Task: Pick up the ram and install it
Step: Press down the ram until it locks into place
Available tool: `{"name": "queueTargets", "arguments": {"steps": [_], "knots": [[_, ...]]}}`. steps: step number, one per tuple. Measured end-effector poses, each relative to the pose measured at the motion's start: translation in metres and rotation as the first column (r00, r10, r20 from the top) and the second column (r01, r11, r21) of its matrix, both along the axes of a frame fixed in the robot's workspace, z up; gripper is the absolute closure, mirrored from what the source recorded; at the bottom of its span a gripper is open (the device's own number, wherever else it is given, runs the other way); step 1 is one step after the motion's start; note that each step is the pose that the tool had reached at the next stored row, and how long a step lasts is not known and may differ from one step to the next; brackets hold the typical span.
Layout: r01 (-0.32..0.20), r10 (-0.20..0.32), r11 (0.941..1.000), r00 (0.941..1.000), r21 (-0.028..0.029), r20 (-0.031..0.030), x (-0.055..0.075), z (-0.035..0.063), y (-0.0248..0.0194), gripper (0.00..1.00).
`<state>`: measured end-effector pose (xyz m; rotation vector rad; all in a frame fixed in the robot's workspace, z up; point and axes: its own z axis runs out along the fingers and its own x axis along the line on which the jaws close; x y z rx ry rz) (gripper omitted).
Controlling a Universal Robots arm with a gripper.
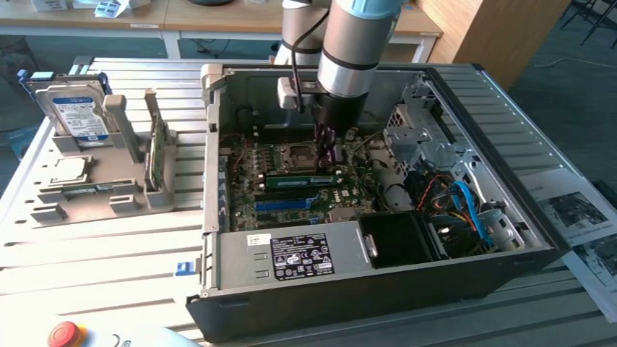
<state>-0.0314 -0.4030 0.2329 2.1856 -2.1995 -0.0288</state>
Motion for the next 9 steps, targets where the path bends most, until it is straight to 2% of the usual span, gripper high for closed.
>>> {"name": "queueTargets", "arguments": {"steps": [9], "knots": [[0.000, 0.000, 1.0000, 1.0000, 0.0000, 0.0014, -0.015, 0.0000, 0.0019, 0.89]]}}
